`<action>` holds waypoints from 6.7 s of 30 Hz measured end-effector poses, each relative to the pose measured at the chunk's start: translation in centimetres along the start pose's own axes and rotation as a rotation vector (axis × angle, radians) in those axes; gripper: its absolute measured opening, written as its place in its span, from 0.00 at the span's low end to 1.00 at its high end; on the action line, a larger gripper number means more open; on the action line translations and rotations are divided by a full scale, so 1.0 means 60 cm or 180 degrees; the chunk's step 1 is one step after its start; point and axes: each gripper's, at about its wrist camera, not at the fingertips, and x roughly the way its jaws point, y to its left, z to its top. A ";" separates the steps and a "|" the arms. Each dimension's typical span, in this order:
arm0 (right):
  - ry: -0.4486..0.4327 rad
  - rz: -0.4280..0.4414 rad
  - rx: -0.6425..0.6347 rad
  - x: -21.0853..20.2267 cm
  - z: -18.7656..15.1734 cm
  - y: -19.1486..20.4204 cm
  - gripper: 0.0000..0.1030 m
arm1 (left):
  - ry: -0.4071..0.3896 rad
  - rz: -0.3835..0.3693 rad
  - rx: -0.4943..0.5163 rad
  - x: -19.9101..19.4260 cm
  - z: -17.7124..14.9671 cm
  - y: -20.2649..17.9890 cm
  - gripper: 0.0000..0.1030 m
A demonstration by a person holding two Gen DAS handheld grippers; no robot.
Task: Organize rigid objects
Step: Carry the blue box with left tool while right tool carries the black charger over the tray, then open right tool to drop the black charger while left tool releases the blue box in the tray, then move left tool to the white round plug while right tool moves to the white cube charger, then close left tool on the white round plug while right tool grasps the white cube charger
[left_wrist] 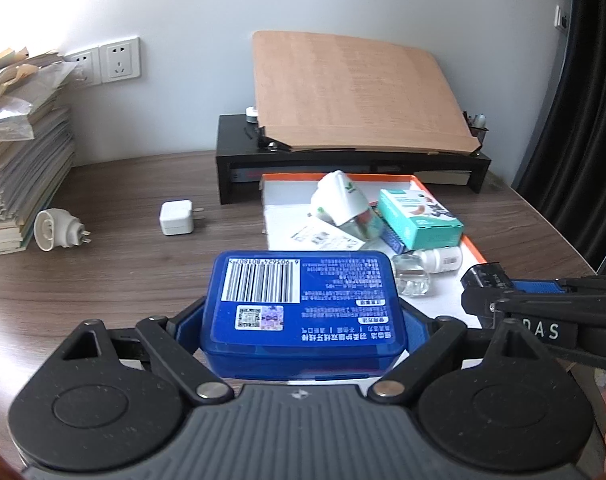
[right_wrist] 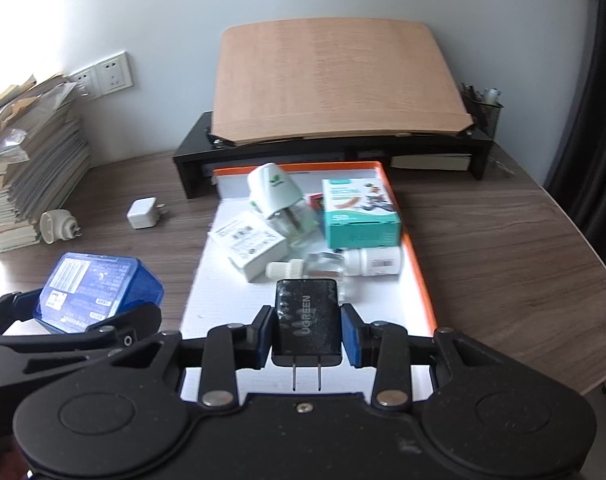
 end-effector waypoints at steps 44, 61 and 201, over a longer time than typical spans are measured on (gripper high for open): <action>0.0139 0.0008 -0.0082 0.030 -0.010 -0.061 0.43 | 0.0237 -0.0017 -0.0103 0.038 -0.014 -0.054 0.91; 0.0194 0.0004 -0.0063 0.046 -0.004 -0.066 0.43 | 0.0299 -0.0023 -0.0133 0.053 -0.013 -0.054 0.91; 0.0399 0.0342 -0.0323 0.293 0.106 0.366 0.72 | 0.0098 0.0296 -0.0765 0.194 0.064 0.497 0.70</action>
